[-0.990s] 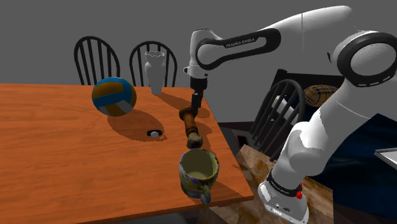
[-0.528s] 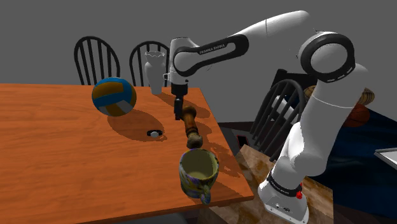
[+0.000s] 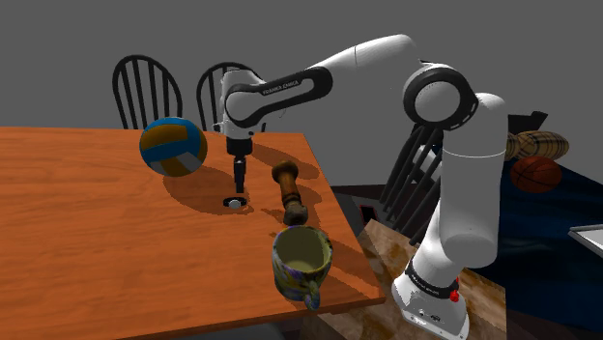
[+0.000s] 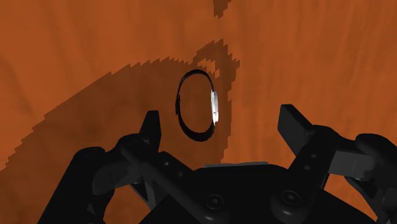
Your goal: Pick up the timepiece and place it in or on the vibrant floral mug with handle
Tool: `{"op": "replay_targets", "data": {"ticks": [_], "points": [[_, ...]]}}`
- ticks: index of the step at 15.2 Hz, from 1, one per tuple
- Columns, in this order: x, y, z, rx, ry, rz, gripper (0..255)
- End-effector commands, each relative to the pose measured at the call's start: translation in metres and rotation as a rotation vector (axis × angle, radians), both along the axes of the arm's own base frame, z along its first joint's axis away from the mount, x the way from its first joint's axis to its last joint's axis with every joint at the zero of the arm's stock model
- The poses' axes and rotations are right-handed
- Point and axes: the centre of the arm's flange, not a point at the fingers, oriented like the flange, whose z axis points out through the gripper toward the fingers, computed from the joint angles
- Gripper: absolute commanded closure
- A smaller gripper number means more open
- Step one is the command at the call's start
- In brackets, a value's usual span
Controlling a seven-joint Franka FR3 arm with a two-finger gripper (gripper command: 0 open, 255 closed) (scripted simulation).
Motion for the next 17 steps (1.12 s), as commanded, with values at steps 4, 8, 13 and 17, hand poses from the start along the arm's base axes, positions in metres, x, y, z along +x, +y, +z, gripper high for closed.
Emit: {"op": "replay_targets", "data": {"ticks": [4, 8, 13, 17], "points": [[0.005, 0.013, -0.020, 0.009, -0.001, 0.028, 0], [0.002, 0.017, -0.043, 0.009, -0.001, 0.028, 0], [0.002, 0.017, -0.043, 0.009, -0.001, 0.028, 0], [0.002, 0.017, -0.043, 0.009, -0.001, 0.028, 255]]}}
